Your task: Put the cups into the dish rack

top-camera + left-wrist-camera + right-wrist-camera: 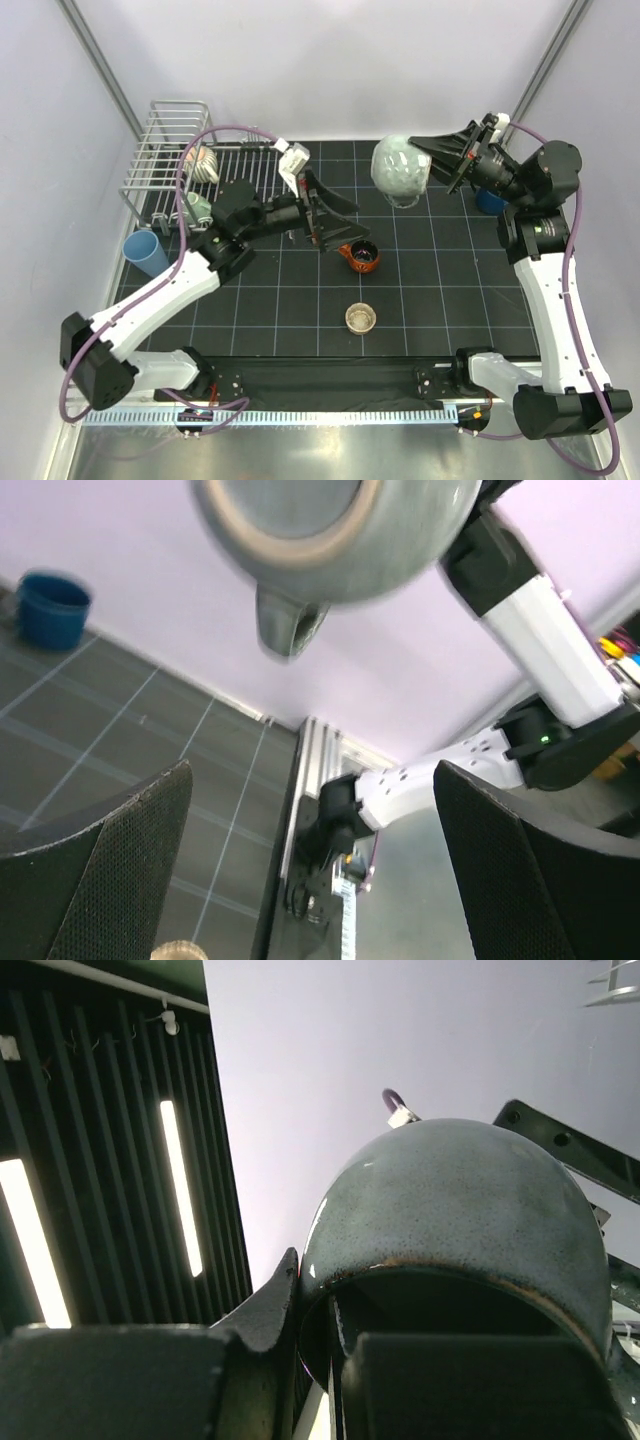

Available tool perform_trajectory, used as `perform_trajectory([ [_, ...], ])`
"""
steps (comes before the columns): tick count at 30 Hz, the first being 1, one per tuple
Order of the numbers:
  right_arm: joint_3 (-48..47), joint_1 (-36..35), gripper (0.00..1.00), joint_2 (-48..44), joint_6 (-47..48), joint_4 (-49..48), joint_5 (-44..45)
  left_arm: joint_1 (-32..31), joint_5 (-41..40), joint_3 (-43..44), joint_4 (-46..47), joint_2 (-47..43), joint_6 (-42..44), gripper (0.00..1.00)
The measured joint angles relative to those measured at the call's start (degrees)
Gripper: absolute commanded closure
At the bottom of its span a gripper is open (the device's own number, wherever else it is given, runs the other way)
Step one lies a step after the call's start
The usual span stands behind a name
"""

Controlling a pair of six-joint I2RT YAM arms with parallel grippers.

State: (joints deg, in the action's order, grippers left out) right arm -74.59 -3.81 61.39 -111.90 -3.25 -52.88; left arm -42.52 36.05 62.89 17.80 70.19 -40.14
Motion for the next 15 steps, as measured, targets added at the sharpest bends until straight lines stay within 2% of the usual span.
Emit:
perform_trajectory([
  [5,-0.1,-0.2,0.96,-0.4,-0.6,-2.0,-2.1,0.0,5.3,5.4,9.4,6.4,-0.6,0.01],
  [14,-0.9,-0.7,0.96,-0.4,-1.0,-5.4,-2.6,0.1,9.4,13.1,17.1,13.5,-1.2,0.24],
  [15,-1.0,-0.9,0.96,-0.4,-1.0,-5.9,-2.6,0.0,9.6,13.6,17.6,14.1,-1.4,0.29],
])
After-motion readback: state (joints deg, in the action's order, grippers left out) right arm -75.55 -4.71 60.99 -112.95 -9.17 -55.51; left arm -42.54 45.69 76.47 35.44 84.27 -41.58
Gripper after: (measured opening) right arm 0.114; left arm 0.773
